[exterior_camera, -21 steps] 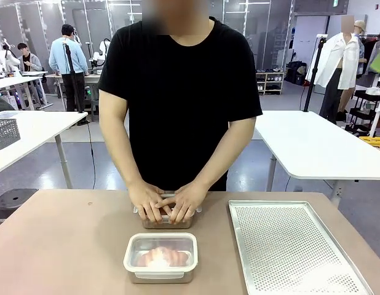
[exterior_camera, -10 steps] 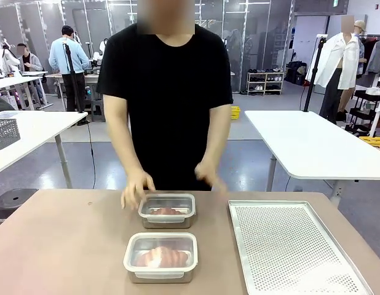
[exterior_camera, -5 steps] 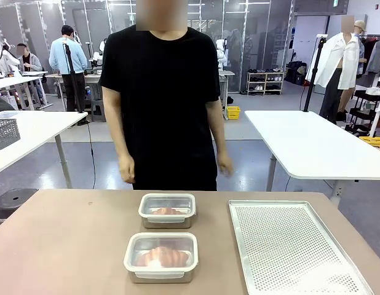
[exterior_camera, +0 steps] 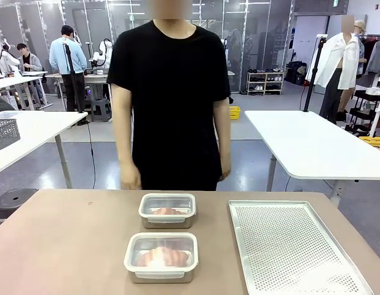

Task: Place the bread into the airtight container.
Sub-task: Pick up a Butter Roll and place it into an empty Airtight Container.

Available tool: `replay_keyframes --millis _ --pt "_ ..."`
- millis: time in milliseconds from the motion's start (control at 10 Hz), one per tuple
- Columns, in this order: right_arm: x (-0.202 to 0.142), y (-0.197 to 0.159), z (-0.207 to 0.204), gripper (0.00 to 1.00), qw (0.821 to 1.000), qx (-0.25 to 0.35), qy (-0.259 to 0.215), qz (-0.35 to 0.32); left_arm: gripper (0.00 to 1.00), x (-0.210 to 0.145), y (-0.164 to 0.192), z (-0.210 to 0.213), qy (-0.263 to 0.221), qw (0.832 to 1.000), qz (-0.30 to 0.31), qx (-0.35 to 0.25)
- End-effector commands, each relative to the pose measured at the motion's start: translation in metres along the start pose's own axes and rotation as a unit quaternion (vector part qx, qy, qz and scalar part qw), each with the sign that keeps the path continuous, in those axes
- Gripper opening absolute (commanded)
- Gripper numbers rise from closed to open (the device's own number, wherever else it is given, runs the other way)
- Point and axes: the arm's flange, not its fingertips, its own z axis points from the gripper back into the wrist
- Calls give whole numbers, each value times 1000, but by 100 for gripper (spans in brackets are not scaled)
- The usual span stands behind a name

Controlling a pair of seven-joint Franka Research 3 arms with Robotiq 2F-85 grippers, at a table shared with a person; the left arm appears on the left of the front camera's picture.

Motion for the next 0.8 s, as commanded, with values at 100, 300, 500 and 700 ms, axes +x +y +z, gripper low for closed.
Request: replay_keyframes --millis 100,300,500,700 --pt "-2 -1 1 100 1000 -2 -1 5 100 1 0 0 0 1000 0 1" --pt "-2 -1 1 100 1000 -2 -1 5 100 1 0 0 0 1000 0 1" --pt "-2 -1 1 100 1000 -2 -1 5 100 1 0 0 0 1000 0 1" --pt "-2 -1 1 100 1000 -2 -1 5 100 1 0 0 0 1000 0 1"
